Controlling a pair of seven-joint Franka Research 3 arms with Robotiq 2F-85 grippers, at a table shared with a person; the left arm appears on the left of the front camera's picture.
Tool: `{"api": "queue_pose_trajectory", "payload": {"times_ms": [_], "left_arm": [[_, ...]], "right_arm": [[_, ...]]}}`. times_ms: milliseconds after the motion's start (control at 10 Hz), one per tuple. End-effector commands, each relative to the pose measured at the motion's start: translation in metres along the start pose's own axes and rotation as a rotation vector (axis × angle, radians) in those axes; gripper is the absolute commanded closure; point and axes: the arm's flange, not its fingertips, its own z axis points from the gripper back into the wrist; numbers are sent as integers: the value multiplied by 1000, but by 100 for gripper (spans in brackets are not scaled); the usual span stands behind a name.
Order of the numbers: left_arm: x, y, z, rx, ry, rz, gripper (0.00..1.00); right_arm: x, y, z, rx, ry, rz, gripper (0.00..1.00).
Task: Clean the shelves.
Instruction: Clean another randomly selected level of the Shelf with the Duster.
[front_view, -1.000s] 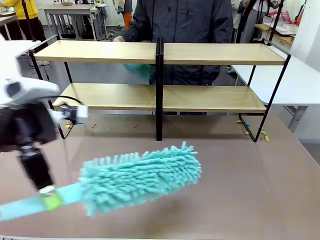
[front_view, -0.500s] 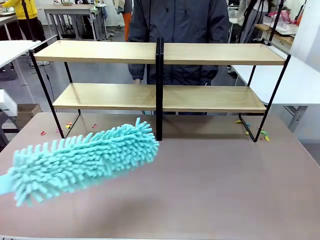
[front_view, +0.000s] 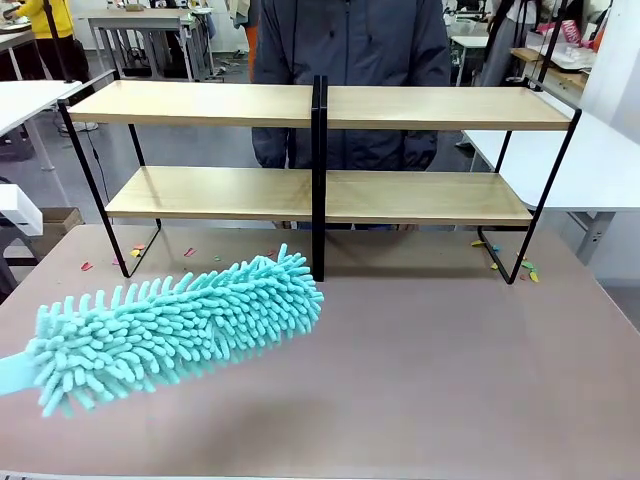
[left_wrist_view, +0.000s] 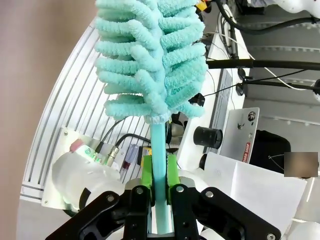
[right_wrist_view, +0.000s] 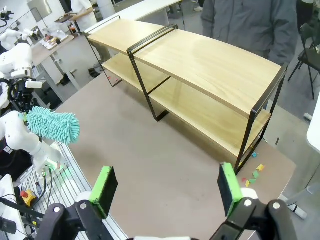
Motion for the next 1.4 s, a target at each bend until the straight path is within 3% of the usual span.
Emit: {"api": "queue_pose_trajectory", "payload": {"times_ms": [0,200,400,500,800,1000,1200,1300], "left_arm": [[2,-2,2,-9,-24,13,87],[0,0,0,-1,0,1,87],[19,19,3,-6,159,-77,87],[42,28,5,-52,205,-141,87],[131,43,-20,-86,190,-159,87],[210,57,-52,3,173,-88,87],[269,67,-91,-47,278,-101,87],[285,73,-97,-221,464,-131,87]], "right_arm": [[1,1,1,3,1,1,0],[1,1,1,3,1,1,0],[1,1,1,3,1,1,0],[1,1,1,3,1,1,0],[1,1,1,3,1,1,0],[1,1,1,3,1,1,0],[1,1,1,3,1,1,0],[1,1,1,3,1,1,0]]}}
